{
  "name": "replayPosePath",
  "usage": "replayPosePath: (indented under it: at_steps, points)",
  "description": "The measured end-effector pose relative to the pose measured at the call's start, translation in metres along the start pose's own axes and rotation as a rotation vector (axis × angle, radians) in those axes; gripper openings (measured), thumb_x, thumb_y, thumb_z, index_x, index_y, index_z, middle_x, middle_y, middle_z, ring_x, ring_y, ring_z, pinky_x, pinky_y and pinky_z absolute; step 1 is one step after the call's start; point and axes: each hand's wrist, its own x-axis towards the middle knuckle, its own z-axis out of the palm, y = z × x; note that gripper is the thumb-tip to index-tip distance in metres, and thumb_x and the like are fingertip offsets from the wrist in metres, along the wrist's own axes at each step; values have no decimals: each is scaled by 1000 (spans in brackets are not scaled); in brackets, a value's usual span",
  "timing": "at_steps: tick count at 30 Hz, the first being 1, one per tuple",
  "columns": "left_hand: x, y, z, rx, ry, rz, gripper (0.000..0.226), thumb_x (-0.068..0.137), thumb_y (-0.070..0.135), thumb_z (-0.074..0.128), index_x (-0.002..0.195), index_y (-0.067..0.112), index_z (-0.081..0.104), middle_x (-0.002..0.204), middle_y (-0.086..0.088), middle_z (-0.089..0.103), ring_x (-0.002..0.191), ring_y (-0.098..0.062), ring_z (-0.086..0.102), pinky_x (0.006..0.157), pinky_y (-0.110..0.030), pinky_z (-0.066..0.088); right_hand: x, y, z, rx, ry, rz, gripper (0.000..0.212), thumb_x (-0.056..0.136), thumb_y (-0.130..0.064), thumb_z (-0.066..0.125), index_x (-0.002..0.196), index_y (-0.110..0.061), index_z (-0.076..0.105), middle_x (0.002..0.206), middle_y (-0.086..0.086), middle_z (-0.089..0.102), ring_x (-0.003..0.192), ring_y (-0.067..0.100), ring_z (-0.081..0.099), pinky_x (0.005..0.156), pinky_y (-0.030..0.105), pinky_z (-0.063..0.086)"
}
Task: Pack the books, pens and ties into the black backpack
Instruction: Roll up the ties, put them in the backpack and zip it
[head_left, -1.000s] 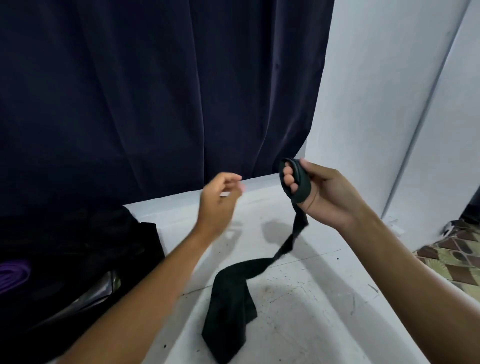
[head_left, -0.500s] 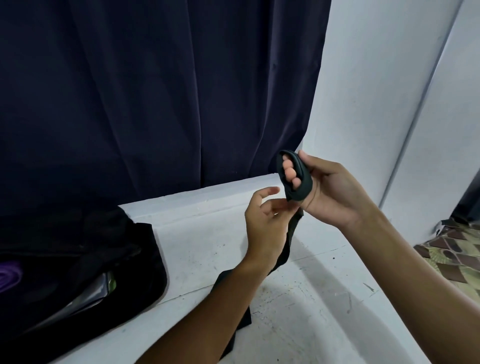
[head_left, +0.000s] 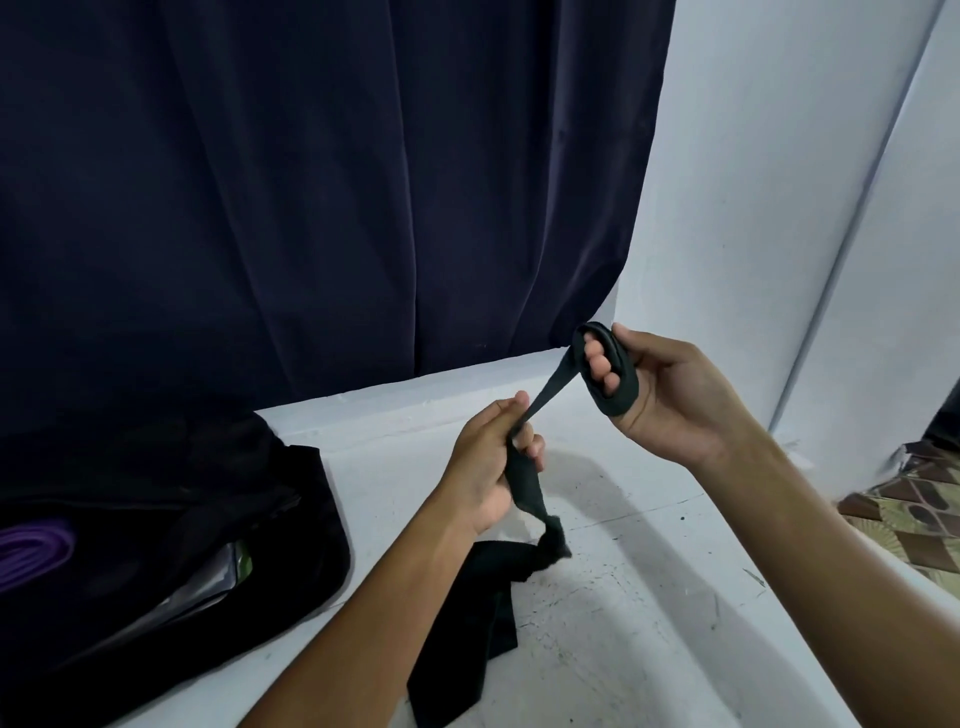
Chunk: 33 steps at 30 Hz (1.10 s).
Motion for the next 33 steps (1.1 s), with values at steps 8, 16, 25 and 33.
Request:
replayPosePath:
  at_steps: [8, 16, 25, 33]
  points:
    - [-12, -5, -11, 181, -132, 180, 42, 69, 25, 80, 83, 16, 41, 68, 2, 52, 41, -7, 21, 39, -16, 18, 9, 10, 4, -14, -11, -110, 26, 99, -12, 43, 104, 5, 62, 89, 14, 70, 79, 23, 71, 66, 25, 58]
    - [-17, -12, -8, 224, 110, 271, 20, 82, 5, 73, 87, 9, 54, 64, -8, 65, 48, -17, 51, 46, -23, 41, 19, 20, 4, -139, 34, -289, 26, 100, -3, 37, 112, 8, 58, 101, 20, 70, 96, 30, 70, 78, 30, 58]
    - [-33, -27, -12, 362, 69, 303, 40, 87, 12, 70, 119, 29, 54, 81, -12, 76, 74, -22, 72, 79, -30, 58, 35, 34, -9, -277, 126, -406, 27, 100, 0, 41, 121, 9, 55, 107, 22, 68, 97, 30, 70, 82, 33, 57]
    - [-39, -29, -10, 379, 58, 273, 48, 91, 2, 65, 128, 27, 48, 85, -11, 76, 77, -25, 74, 76, -32, 60, 44, 50, -21, -733, 180, -538, 22, 99, 2, 44, 111, -3, 62, 102, 11, 73, 94, 19, 72, 85, 35, 57]
